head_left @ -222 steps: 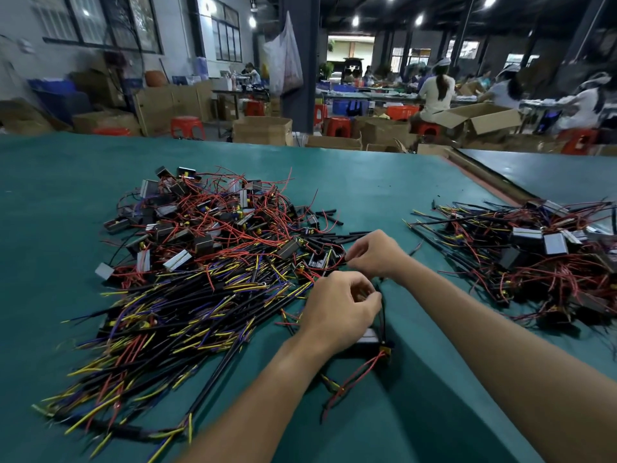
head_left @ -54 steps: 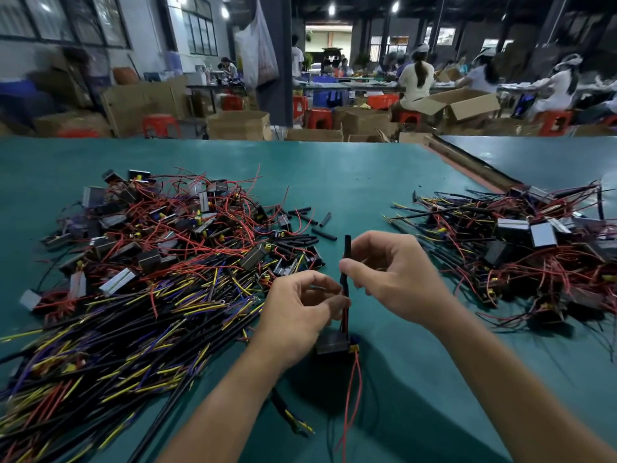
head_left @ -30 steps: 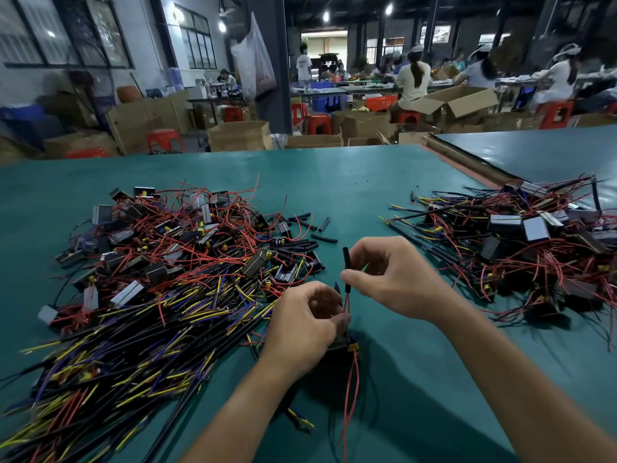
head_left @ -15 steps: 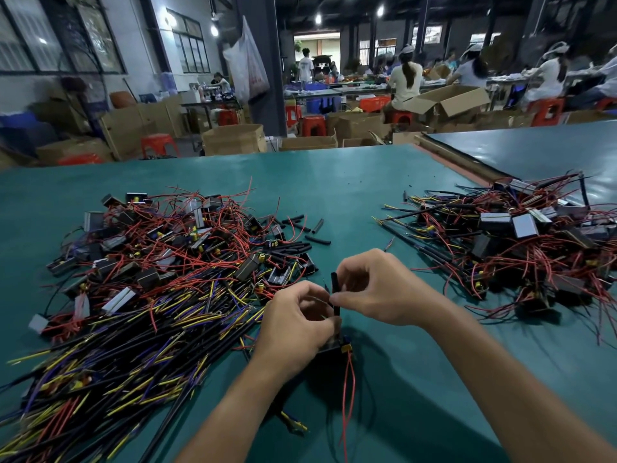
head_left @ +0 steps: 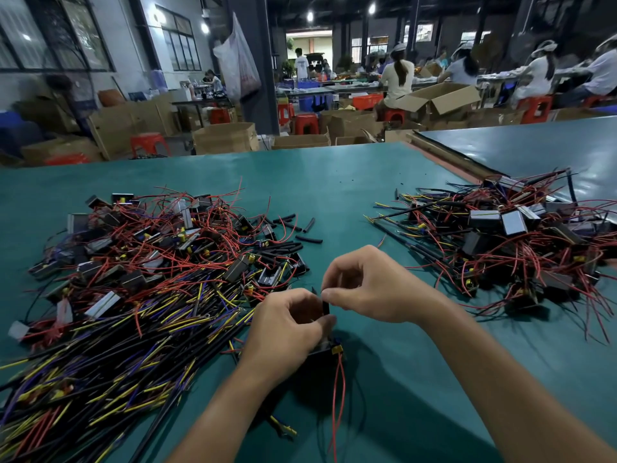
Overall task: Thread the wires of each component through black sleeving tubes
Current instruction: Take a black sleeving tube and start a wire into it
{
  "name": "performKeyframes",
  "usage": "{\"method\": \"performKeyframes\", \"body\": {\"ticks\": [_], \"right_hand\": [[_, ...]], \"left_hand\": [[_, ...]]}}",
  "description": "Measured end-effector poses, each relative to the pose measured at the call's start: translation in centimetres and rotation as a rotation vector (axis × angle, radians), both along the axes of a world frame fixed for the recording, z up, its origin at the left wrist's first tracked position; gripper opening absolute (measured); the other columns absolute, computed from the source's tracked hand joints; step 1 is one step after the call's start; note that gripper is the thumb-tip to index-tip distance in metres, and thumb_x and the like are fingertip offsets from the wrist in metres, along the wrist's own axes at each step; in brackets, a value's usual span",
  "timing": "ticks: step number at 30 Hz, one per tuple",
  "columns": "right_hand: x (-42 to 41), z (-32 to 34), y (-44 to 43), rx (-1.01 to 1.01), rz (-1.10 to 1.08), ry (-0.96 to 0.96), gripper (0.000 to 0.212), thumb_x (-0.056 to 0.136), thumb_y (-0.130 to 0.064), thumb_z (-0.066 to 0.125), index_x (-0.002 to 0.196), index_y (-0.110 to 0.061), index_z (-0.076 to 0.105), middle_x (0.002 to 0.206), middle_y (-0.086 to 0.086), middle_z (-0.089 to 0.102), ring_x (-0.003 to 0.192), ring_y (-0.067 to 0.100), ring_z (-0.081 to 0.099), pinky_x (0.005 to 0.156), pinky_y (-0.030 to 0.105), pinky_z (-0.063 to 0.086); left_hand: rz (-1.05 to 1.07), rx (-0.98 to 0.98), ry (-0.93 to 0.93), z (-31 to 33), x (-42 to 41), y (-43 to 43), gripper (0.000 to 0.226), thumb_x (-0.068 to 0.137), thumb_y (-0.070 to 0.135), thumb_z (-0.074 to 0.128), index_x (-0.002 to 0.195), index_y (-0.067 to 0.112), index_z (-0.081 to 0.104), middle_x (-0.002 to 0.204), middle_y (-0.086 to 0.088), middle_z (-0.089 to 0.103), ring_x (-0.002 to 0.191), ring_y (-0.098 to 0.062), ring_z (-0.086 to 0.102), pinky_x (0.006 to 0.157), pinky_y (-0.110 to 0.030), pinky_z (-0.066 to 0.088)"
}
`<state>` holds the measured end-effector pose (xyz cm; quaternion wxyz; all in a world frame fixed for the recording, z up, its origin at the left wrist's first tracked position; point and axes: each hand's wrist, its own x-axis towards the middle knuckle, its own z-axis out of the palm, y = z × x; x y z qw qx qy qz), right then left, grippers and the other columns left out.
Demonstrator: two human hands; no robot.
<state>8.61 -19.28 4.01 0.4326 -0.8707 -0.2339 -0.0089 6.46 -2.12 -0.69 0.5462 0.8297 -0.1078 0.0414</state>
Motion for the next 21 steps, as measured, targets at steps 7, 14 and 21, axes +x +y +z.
{"method": "performKeyframes", "body": {"ticks": [7,14,21], "right_hand": [[0.09,-0.21,0.03,0.034,0.016,0.017,0.007,0.081,-0.019,0.072,0.074,-0.018,0.072,0.061,0.006,0.064,0.055,0.011,0.053,0.056,0.031,0.045],[-0.1,-0.14,0.23,0.025,-0.01,-0.024,0.013,0.081,-0.016,0.07,0.069,-0.02,0.071,0.054,-0.004,0.058,0.049,0.005,0.046,0.051,0.021,0.038],[-0.13,-0.17,0.61,-0.031,-0.051,-0.003,0.019,0.087,-0.014,0.063,0.07,-0.022,0.064,0.056,-0.011,0.061,0.056,0.01,0.06,0.057,0.027,0.049]], "left_hand": [[-0.028,0.004,0.003,-0.09,0.13,0.13,0.014,0.075,0.016,0.081,0.07,0.021,0.069,0.057,0.003,0.064,0.053,-0.012,0.056,0.056,-0.033,0.049],[0.014,0.123,-0.014,-0.17,-0.04,0.03,0.022,0.075,0.02,0.082,0.062,0.02,0.064,0.058,-0.003,0.064,0.051,-0.012,0.053,0.051,-0.031,0.047],[0.018,0.148,-0.076,0.28,-0.27,-0.11,0.019,0.083,0.027,0.074,0.069,0.015,0.067,0.06,-0.001,0.065,0.053,-0.009,0.053,0.053,-0.028,0.045]]}}
